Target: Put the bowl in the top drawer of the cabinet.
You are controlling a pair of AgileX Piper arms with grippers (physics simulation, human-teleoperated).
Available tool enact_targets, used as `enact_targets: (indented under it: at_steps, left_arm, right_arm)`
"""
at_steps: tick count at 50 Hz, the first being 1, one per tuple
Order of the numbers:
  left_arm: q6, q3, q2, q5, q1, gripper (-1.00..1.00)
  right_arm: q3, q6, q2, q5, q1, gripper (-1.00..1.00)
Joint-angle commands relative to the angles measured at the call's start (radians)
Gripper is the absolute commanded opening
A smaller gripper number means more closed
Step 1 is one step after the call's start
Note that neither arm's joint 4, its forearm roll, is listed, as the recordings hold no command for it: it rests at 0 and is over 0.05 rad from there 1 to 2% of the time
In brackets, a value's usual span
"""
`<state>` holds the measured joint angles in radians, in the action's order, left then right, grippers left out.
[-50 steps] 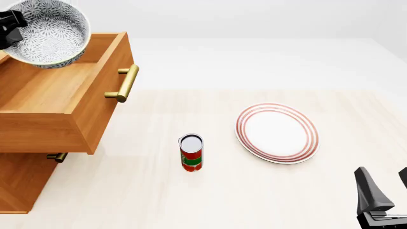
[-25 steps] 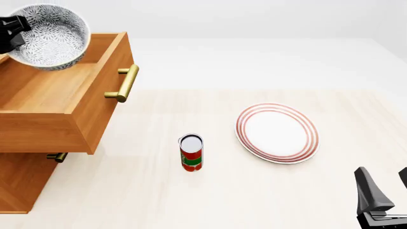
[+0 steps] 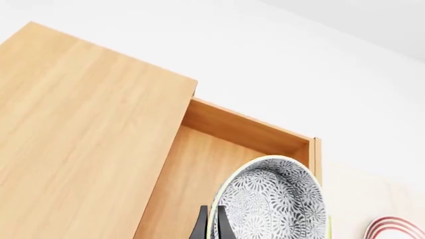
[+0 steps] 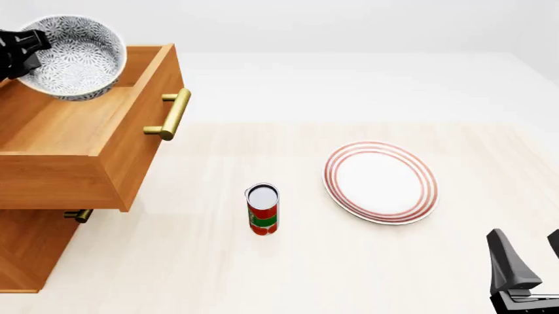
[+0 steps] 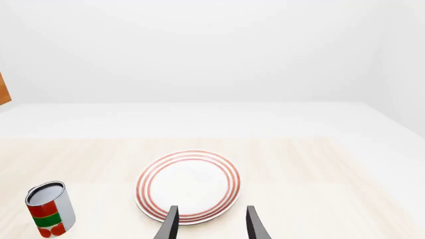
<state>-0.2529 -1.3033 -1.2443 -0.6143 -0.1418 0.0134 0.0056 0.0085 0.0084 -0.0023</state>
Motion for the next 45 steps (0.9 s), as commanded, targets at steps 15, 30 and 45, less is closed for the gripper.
enact_targets:
  at_steps: [15, 30, 45]
  left_arm:
    - [0.016, 0.009, -0.045, 0.032, -0.019, -1.00]
    - [0.022, -0.010, -0.075, 0.034, -0.016, -1.00]
    - [0.032, -0.043, -0.099, 0.015, -0.015, -1.00]
  right_arm:
    - [0.000, 0.000, 0.000, 0.000, 0.000, 1.00]
    - [0.000, 0.000, 0.000, 0.000, 0.000, 1.00]
    - [0.000, 0.000, 0.000, 0.000, 0.000, 1.00]
